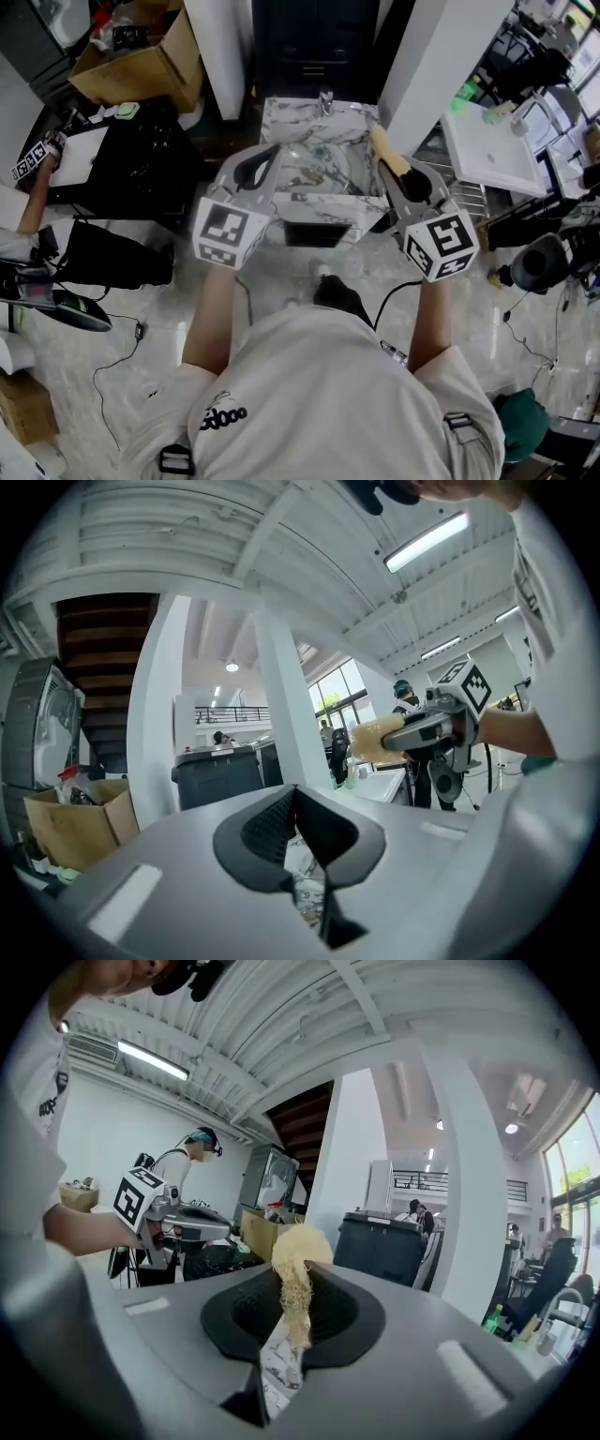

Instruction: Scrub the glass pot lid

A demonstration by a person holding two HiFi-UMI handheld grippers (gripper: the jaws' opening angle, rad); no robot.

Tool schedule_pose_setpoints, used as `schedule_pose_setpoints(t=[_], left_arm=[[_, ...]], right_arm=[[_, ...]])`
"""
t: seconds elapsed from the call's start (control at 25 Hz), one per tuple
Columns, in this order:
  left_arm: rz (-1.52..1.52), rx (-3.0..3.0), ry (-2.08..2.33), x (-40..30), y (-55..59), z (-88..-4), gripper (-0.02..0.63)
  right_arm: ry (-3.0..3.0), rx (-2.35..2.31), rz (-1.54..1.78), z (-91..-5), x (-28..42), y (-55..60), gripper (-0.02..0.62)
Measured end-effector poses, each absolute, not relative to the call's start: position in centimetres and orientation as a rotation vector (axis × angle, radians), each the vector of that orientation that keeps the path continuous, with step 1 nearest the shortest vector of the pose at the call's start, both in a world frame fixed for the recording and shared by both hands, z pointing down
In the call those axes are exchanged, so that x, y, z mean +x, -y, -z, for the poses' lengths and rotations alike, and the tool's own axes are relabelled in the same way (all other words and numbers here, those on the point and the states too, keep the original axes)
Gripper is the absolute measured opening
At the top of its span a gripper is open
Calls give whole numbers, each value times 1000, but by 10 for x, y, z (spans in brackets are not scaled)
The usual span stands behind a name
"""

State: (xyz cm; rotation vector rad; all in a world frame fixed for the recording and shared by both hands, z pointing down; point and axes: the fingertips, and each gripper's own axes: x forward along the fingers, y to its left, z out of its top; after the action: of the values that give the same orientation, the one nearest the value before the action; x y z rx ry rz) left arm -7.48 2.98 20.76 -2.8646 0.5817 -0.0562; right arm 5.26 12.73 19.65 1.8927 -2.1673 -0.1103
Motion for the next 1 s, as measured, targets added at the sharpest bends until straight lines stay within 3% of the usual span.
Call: schedule_pose_setpoints(t=[1.0], left_arm=[[17,-2879,-505,-60,-45,-194,11]], right_arm=[[2227,1851,187,-183,48,-131,46]])
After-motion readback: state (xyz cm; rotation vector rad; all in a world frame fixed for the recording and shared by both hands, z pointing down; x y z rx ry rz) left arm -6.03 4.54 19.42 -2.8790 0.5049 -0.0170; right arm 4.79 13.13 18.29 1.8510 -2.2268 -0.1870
